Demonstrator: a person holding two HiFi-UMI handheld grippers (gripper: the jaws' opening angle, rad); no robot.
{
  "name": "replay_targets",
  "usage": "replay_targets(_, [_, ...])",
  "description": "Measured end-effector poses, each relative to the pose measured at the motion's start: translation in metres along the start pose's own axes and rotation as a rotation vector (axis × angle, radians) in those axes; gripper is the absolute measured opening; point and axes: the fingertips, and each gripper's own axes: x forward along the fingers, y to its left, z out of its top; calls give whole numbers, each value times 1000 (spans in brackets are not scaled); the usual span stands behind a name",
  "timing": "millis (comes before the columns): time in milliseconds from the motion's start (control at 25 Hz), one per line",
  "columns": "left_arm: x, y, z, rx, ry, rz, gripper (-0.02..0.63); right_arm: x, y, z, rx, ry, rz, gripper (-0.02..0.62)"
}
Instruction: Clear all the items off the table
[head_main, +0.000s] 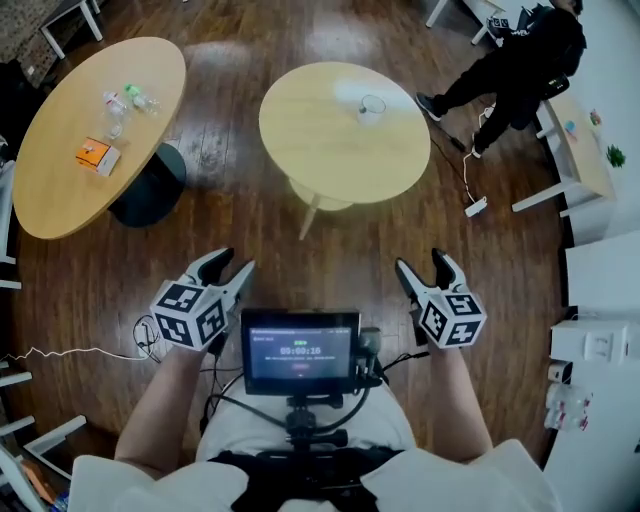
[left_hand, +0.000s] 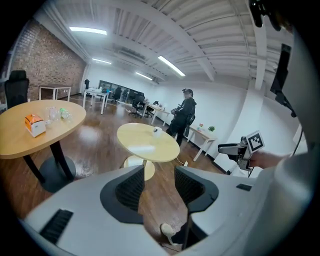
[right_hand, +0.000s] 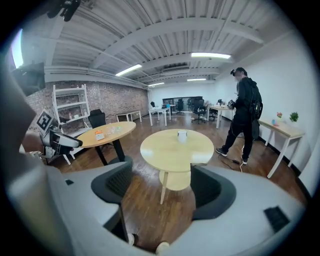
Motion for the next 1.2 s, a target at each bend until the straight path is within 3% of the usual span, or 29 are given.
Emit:
replay_targets(280, [19, -34, 0, 11, 7, 97, 196, 6, -29, 14, -60, -35, 101, 378])
replay_targets(640, [51, -98, 3, 7, -17, 122, 196, 13, -67, 13, -100, -40, 197, 378])
replay_targets(1000, [49, -86, 7, 26, -20, 165, 195, 18, -61, 0, -89, -17, 209, 377])
replay_targets(1200, [56, -62, 2, 12, 7, 147, 195, 43, -57, -11, -64, 28, 177, 378])
